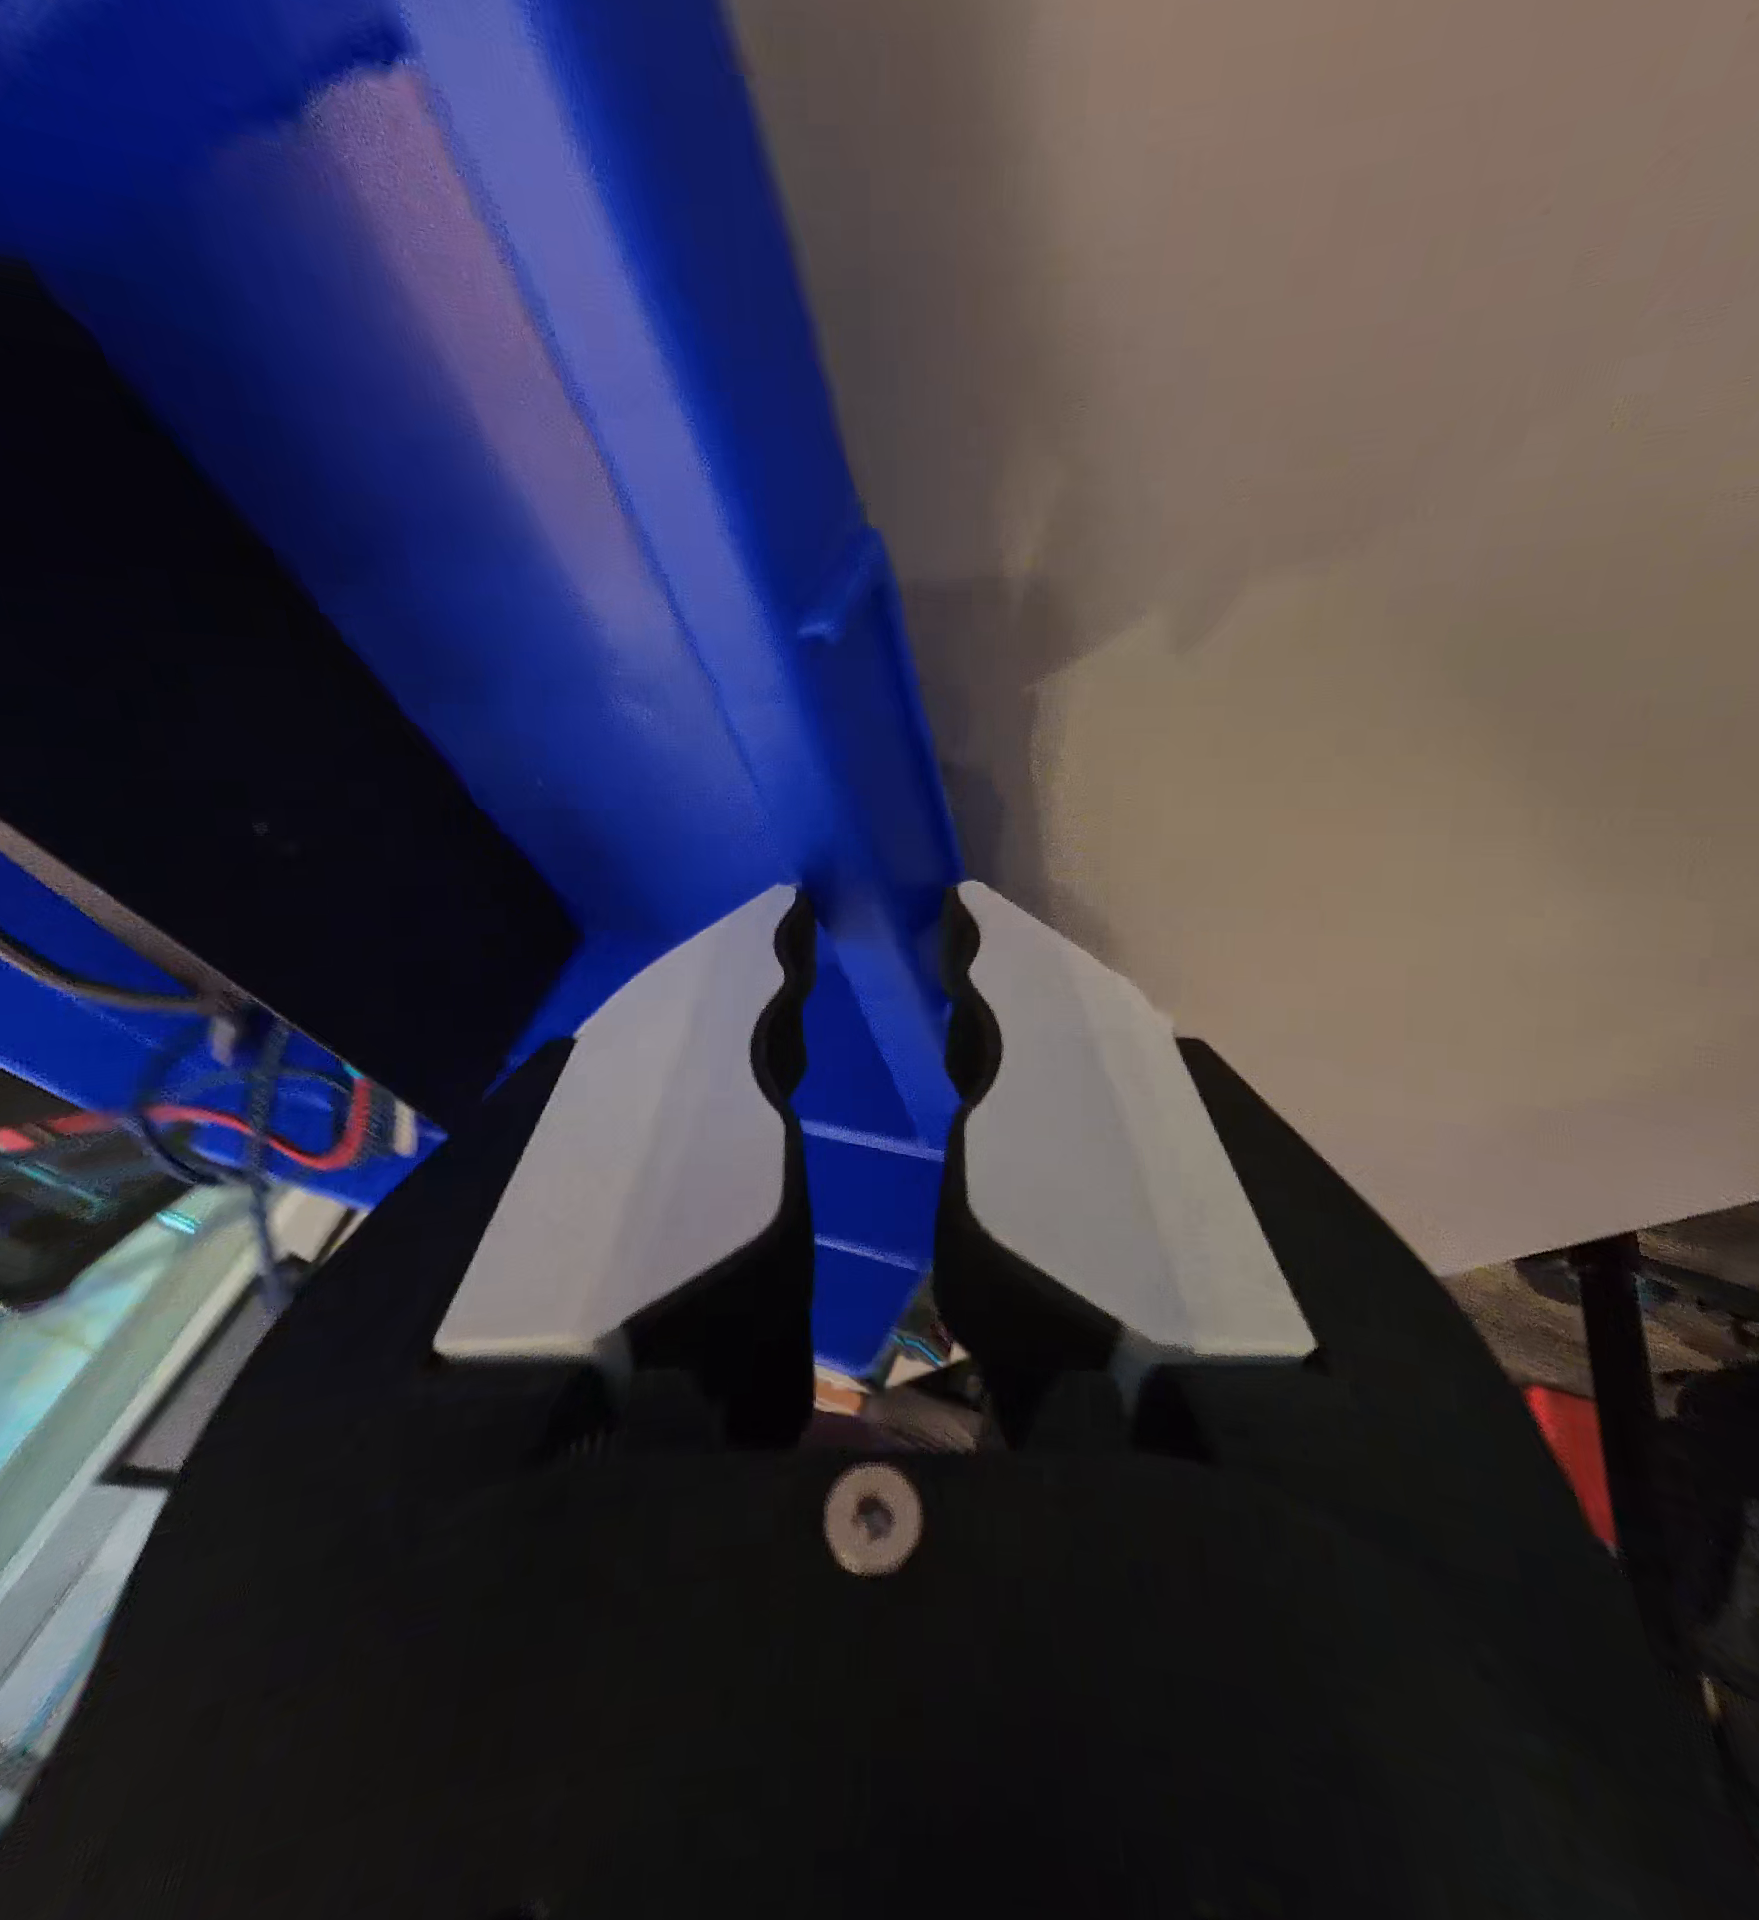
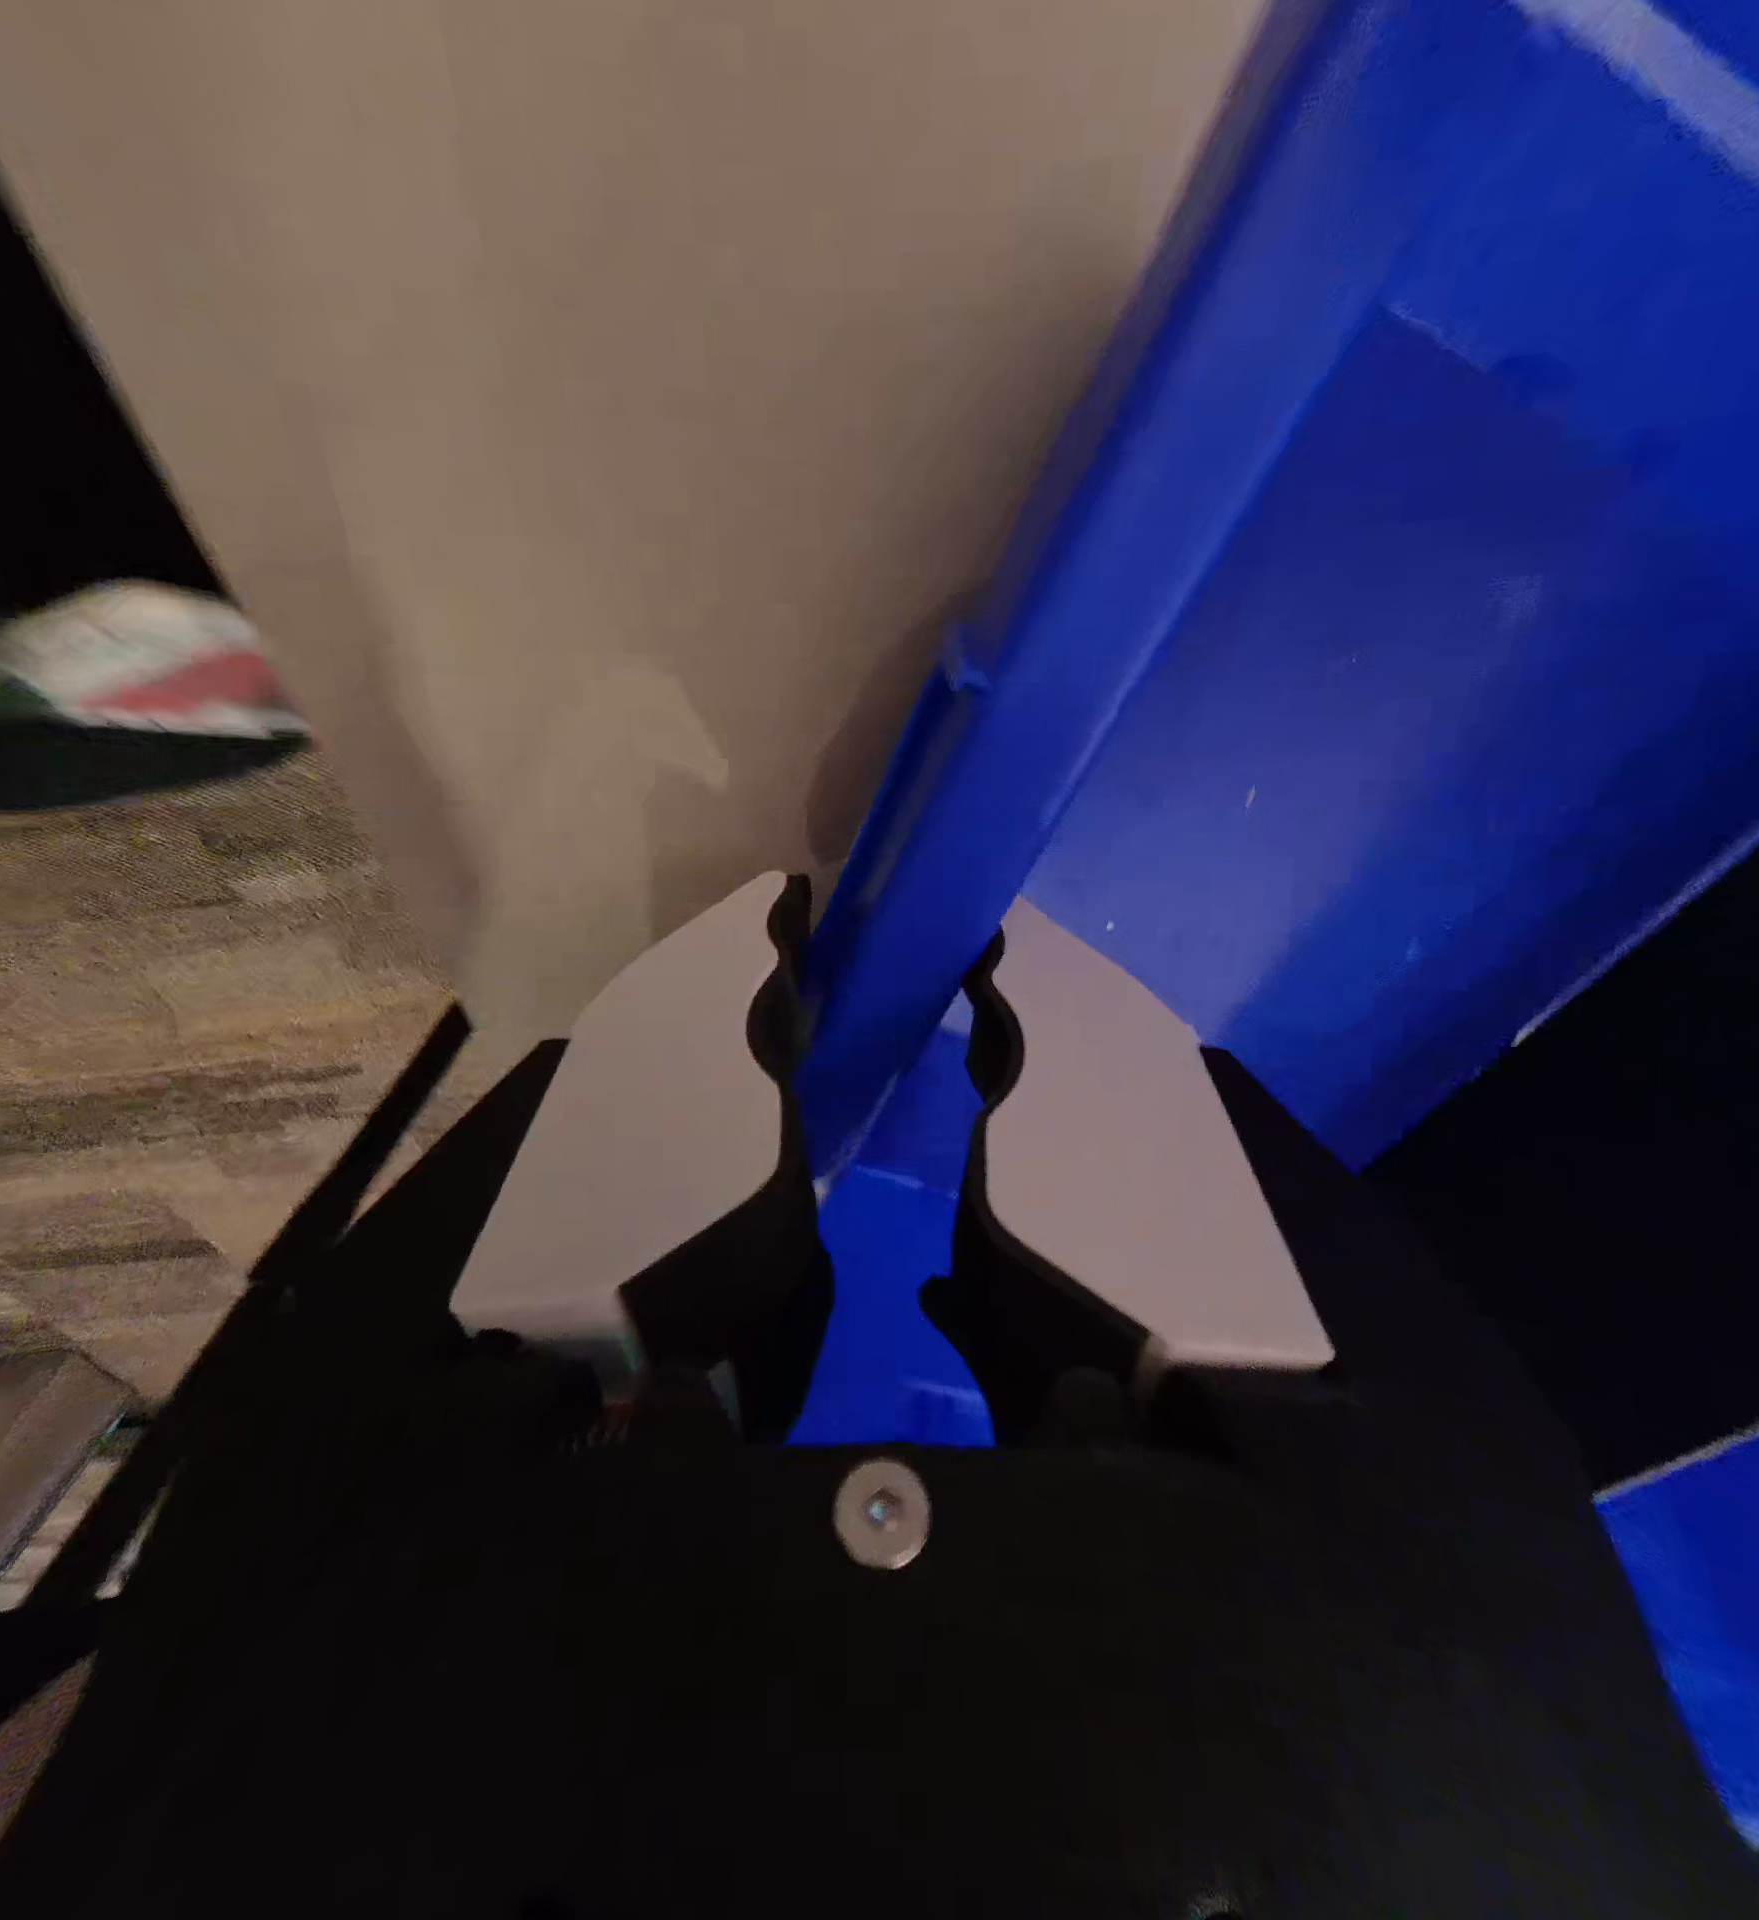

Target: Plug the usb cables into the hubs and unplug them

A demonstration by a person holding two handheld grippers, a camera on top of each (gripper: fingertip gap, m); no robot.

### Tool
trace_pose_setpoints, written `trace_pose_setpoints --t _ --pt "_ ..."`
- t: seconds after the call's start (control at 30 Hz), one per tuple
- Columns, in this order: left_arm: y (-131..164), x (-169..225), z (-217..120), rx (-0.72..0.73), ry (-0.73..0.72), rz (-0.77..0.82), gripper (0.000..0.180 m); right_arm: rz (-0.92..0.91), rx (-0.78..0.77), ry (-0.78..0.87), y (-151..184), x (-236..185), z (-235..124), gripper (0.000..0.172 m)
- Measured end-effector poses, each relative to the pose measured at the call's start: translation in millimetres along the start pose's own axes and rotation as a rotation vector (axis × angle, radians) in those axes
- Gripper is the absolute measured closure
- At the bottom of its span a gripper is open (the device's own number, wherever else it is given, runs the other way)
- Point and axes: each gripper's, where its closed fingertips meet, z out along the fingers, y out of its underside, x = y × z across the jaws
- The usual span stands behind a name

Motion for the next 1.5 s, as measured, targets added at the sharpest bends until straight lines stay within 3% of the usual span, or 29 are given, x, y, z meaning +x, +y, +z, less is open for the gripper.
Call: trace_pose_setpoints --t 0.2,0.33,0.47,0.67,1.0,1.5 --pt "70 -27 43 -0.023 -0.061 -0.170 0.158 0.088 -0.107 0.138 83 82 5 0.149" --pt "85 -51 57 -0.062 -0.103 -0.238 0.157 0.067 -0.165 0.218 116 141 8 0.149" --pt "96 -82 72 -0.105 -0.181 -0.197 0.158 0.051 -0.247 0.283 146 197 9 0.148" --pt "110 -120 92 -0.088 -0.217 -0.165 0.158 0.036 -0.243 0.341 160 256 11 0.147" --pt "105 -135 96 -0.096 -0.230 -0.168 0.158 0.057 -0.226 0.330 149 285 12 0.147" --pt "104 -142 97 -0.029 -0.235 -0.185 0.158 0.068 -0.188 0.292 148 274 14 0.147"
